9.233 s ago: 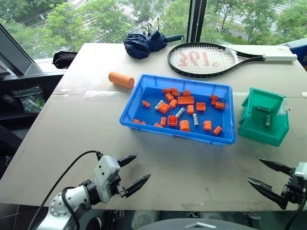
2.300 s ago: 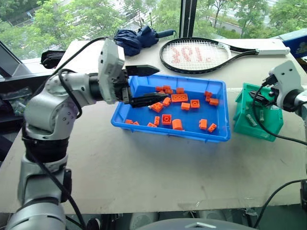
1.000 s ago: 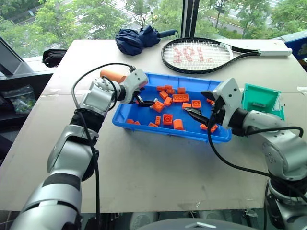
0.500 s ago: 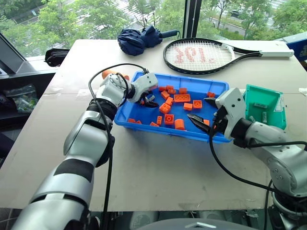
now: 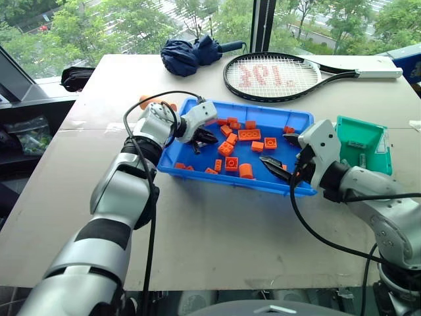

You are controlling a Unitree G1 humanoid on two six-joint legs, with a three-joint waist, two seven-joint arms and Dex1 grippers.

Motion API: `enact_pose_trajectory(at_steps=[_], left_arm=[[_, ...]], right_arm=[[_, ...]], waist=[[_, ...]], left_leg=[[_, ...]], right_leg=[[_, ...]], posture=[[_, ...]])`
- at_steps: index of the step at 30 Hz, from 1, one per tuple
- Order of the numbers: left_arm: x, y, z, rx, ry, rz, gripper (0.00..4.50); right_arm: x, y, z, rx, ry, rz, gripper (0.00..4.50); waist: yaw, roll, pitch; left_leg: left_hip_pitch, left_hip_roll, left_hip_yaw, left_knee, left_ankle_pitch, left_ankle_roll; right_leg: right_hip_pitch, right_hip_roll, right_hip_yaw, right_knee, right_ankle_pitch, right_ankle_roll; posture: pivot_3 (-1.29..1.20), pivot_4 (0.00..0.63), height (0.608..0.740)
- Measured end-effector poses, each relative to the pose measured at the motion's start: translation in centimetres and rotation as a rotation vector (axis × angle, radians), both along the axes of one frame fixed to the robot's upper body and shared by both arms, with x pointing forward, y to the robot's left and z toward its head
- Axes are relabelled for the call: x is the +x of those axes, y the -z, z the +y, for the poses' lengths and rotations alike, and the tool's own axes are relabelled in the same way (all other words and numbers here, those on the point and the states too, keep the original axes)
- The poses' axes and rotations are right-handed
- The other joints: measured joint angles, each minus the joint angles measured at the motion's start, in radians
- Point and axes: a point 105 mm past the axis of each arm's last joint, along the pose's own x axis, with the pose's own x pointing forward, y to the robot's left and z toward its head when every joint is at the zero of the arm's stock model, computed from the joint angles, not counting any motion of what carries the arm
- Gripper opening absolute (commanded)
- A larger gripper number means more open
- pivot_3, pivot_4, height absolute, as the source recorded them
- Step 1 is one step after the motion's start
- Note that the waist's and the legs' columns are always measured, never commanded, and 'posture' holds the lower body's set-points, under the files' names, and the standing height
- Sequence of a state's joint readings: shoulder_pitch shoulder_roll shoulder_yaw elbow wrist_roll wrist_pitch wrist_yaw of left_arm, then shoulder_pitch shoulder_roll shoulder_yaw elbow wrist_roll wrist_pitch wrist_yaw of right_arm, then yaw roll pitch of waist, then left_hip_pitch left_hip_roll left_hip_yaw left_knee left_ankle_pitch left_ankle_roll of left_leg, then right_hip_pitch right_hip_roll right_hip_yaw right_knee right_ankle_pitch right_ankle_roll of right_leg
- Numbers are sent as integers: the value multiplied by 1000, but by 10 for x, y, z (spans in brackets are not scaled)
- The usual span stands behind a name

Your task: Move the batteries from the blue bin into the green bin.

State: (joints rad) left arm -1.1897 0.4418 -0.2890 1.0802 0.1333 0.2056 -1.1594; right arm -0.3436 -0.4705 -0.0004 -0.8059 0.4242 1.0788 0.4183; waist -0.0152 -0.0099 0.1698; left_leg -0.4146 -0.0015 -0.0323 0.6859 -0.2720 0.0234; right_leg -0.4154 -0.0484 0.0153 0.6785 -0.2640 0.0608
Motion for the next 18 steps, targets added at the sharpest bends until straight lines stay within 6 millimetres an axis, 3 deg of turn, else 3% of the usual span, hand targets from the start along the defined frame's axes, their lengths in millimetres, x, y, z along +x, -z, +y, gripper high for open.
enact_pose_trajectory(at_steps=[4, 9, 13, 18], left_arm=[[-3, -5, 0, -135, -23, 46, 17], [-8, -35, -10, -248, 36, 15, 17], [-17, -52, -34, -297, 135, 12, 17], [-28, -54, -69, -305, 254, 24, 17]], right_arm=[[0, -1, -5, -17, 5, -2, 4017], [0, -1, -18, -28, 49, -2, 4017], [-4, 1, -30, -35, 93, -2, 4017], [-13, 4, -48, -45, 155, 8, 4017]], waist=[[1, 0, 0], [3, 0, 0], [3, 0, 0], [4, 0, 0]], left_leg=[[-1, 0, -1, 0, 0, 0], [-1, 0, -1, 0, 0, 0], [-1, 0, -1, 0, 0, 0], [-1, 0, 0, 0, 0, 0]], right_leg=[[0, 0, -1, 0, 0, 0], [0, 0, -1, 0, 0, 0], [0, 0, -1, 0, 0, 0], [0, 0, 0, 0, 0, 0]], posture=[[0, 150, 740], [0, 150, 740], [0, 150, 740], [0, 150, 740]])
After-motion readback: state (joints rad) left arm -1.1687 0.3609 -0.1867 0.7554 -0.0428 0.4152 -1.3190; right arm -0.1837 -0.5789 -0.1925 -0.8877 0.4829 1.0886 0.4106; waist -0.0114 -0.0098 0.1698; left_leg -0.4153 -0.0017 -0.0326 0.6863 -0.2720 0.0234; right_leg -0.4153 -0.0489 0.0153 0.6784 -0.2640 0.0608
